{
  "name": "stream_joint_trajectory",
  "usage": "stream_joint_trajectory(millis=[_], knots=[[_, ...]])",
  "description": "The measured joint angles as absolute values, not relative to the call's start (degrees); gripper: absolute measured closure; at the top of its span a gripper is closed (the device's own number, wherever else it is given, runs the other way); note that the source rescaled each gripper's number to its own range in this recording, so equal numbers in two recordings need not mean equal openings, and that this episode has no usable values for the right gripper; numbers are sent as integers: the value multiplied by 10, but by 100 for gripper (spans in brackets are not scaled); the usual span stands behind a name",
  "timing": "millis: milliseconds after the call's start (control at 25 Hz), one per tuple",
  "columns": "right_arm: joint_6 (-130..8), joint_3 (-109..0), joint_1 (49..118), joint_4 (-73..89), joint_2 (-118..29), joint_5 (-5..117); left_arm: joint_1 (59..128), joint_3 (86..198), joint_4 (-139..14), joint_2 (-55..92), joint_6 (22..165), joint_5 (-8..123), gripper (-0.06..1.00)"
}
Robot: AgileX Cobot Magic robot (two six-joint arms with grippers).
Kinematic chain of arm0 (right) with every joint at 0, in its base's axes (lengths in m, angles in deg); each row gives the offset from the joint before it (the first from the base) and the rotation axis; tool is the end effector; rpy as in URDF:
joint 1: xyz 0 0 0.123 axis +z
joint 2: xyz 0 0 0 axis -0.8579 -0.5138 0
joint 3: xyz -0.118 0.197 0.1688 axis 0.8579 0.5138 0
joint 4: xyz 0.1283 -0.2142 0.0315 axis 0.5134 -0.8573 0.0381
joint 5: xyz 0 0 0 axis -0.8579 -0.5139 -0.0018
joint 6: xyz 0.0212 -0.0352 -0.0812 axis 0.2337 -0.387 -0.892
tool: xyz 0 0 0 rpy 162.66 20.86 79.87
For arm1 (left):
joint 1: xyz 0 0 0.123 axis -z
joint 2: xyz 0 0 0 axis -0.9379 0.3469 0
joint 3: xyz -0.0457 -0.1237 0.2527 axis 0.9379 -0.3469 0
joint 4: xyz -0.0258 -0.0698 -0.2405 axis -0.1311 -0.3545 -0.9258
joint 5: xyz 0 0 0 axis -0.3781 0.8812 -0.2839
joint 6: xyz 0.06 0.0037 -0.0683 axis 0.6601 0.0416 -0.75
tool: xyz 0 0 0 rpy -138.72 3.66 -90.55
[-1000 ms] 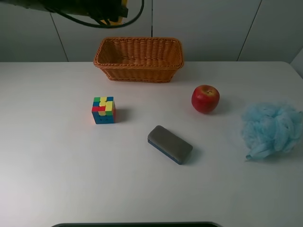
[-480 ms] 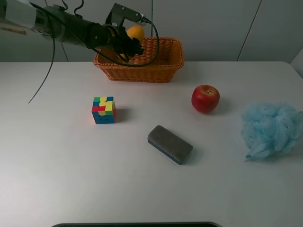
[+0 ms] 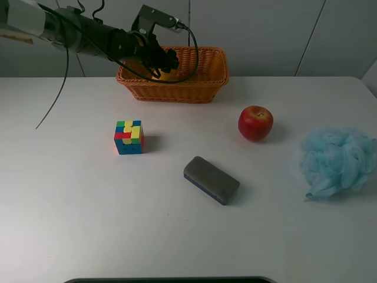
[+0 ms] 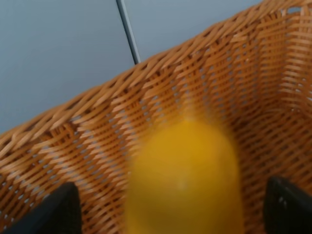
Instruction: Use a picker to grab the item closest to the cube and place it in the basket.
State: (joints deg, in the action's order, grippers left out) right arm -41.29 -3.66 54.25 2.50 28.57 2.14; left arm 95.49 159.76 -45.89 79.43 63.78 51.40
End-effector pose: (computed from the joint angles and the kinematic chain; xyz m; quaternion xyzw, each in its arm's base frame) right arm -0.0079 0.0043 0.2775 0.0087 0.8603 -0.0143 0.5096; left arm 0.4751 -0.2299 0.1401 0.2482 0.8281 -0.0806 0.4961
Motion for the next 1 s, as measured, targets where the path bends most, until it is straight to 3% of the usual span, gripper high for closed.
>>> stream_joint_trajectory(millis=[400,760,1000], knots=[[-413,-37,543,25,286,21,955,1598,-460,781,637,553,-2],[-413,-37,543,25,286,21,957,1598,-471,539,632,825,-4],[-413,-37,543,25,286,21,966,1598,-368,338,540,1032,-4]])
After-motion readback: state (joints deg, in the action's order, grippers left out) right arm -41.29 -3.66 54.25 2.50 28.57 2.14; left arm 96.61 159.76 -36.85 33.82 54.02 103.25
